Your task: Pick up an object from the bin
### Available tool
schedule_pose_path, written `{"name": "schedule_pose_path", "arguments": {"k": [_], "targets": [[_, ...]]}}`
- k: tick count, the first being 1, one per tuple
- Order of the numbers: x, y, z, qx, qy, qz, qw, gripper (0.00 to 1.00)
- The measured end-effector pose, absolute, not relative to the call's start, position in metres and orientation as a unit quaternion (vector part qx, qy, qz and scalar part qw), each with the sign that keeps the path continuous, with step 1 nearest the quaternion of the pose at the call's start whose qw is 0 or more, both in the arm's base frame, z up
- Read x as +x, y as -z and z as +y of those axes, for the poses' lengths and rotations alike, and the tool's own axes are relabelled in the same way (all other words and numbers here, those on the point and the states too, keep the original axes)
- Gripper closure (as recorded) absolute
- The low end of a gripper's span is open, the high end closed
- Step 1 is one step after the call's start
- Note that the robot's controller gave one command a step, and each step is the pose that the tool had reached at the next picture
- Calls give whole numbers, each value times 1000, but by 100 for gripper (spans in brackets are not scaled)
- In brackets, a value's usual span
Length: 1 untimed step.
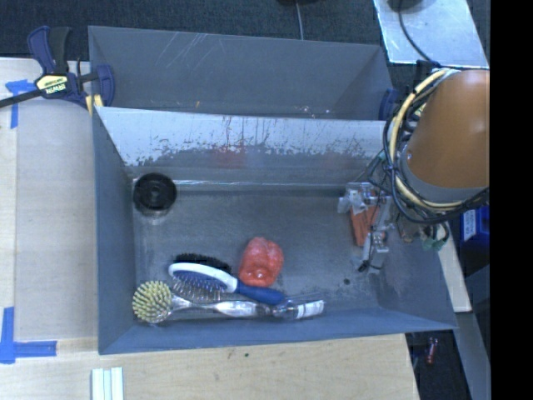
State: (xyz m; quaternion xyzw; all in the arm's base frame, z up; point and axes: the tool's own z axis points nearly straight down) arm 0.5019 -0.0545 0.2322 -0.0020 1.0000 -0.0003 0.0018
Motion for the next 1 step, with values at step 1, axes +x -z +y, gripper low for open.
{"name": "schedule_pose_path", "arguments": {"k": [1], "targets": [[502,-232,-54,-2,0,1000,2,0]]}}
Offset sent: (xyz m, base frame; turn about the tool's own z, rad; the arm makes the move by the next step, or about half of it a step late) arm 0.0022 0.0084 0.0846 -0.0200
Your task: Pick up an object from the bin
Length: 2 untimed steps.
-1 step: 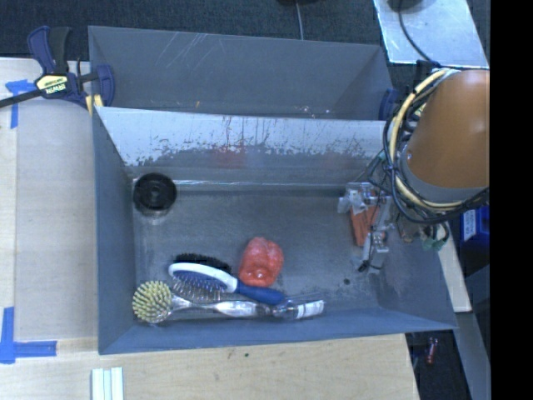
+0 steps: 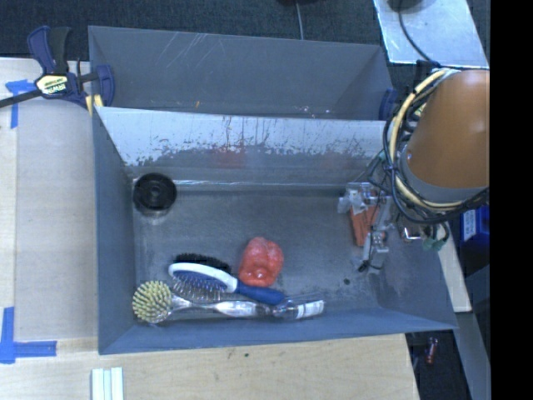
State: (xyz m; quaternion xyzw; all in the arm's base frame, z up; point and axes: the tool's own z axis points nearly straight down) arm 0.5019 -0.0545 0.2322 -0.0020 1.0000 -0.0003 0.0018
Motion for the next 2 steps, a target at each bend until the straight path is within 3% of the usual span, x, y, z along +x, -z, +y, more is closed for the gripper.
{"name": "schedule_pose_path", "arguments": {"k": [1,2], "targets": [[506,-320,-47,-12,1,1000,6,0],[507,-358,-61,-20,0,1000,-1,0]]}}
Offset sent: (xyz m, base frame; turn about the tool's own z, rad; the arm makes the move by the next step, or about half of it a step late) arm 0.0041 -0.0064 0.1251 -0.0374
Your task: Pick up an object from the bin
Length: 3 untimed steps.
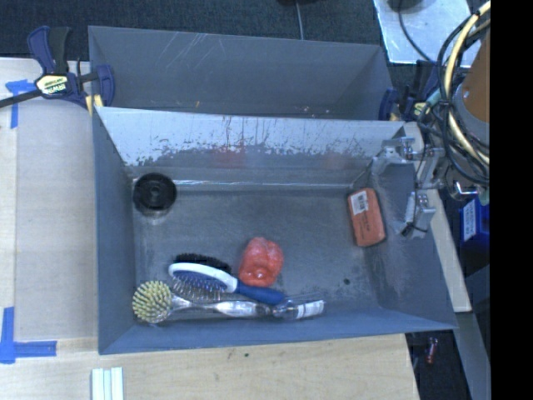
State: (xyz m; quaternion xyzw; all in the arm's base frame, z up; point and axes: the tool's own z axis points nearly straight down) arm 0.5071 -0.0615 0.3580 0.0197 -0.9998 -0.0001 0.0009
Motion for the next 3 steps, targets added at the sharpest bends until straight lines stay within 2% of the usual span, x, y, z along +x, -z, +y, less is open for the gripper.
{"name": "schedule_pose_path", "arguments": {"k": [1,2,3], "targets": [[513,-223,-44,68,0,-998,-3,0],[504,-235,-24,93,-1,-996,-6,0],[513,-101,-16,234,0,-972,-3,0]]}}
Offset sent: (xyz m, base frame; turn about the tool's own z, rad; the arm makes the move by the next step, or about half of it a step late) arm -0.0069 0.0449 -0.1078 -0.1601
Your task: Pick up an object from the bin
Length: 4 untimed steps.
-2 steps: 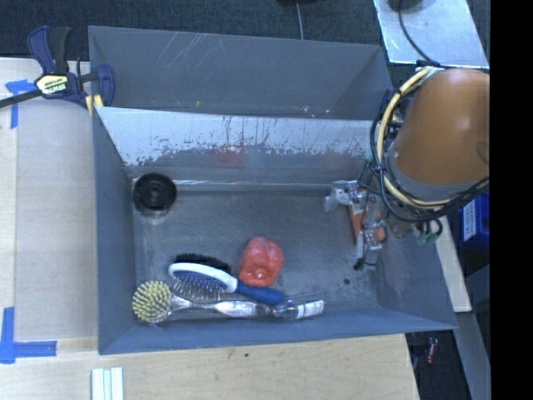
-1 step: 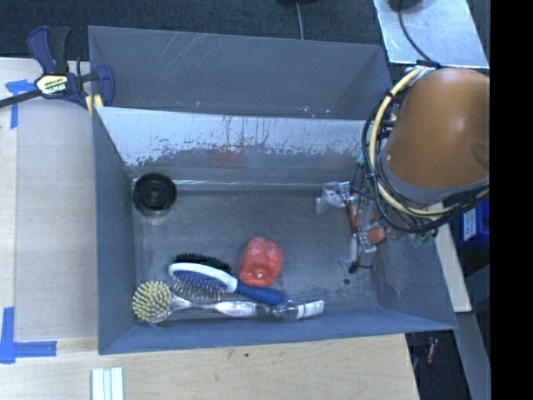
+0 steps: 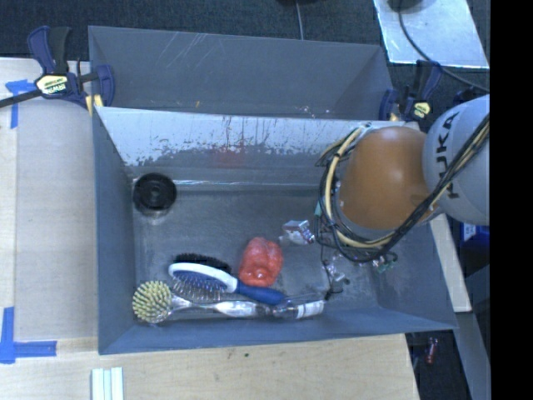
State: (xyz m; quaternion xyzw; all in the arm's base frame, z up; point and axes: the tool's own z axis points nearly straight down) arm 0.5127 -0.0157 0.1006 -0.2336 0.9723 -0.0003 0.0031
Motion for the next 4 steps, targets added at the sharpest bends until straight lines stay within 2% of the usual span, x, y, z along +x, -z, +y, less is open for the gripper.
{"name": "schedule_pose_path", "arguments": {"k": [1,2,3,4], "targets": [[496,-144,9,-202,3,979,13,0],[504,-99,32,-227,4,974,14,0],[504,-78,54,-209,9,977,38,100],[504,-78,55,-210,9,977,38,100]]}}
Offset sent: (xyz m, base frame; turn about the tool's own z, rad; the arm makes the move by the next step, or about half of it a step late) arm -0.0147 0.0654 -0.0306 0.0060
